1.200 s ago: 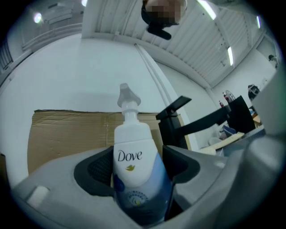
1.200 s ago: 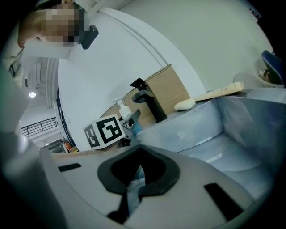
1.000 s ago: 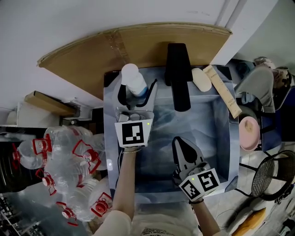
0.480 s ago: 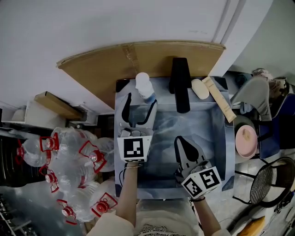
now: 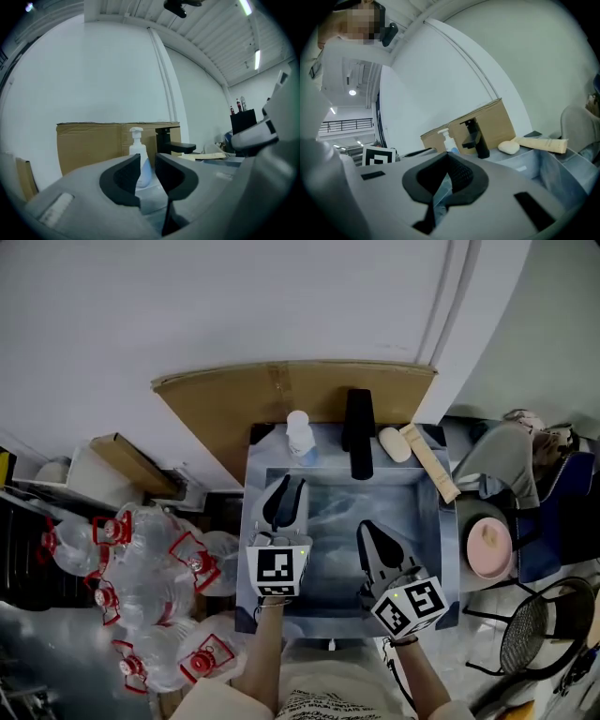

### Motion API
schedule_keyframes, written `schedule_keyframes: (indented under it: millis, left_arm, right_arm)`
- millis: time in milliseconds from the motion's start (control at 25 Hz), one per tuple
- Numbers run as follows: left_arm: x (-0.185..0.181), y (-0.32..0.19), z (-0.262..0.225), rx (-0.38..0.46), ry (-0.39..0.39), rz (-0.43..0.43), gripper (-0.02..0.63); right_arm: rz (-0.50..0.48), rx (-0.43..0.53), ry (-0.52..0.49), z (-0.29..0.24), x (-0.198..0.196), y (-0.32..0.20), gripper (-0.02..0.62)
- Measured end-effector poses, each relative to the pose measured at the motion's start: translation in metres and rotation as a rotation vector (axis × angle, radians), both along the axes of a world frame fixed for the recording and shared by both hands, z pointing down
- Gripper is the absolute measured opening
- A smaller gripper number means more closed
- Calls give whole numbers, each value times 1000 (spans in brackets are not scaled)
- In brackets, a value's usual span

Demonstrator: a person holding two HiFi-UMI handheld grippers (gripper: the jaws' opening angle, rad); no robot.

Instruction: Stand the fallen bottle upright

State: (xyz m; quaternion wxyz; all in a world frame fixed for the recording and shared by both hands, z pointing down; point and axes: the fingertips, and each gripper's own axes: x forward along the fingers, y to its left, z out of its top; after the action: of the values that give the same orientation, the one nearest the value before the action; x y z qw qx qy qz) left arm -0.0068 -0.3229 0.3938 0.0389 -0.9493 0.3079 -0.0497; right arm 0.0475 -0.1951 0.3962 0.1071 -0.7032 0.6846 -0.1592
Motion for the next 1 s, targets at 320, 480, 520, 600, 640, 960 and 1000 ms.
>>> schedule_keyframes:
  millis: [320, 480, 520, 600, 640, 960, 1000]
  left_arm:
    - [-22, 44, -4, -48, -29, 25, 51]
    - [-35, 58, -10, -70, -19, 19, 38]
    - [-38, 62, -13, -74, -14, 22, 35]
    - [-43, 69, -17, -80, -6, 25, 32]
    - [-45, 73, -19, -86, -4, 27, 31]
    - [-56, 105, -33, -88, -2, 47, 26]
    - [-57, 107, -36, -82, 0, 47, 26]
  right_arm:
    - [-36, 10, 47, -22, 6, 11, 5]
    - [-62, 29, 74, -33, 6, 16, 5]
    - [-68, 35, 81, -36, 7, 17, 4]
    - [-81, 44, 88, -41, 7, 19, 4]
    - [-87, 47, 91, -43, 7, 21, 5]
    - [-126, 71, 105, -56, 4, 40, 5]
    - [-129, 77, 101, -58, 4, 42, 4]
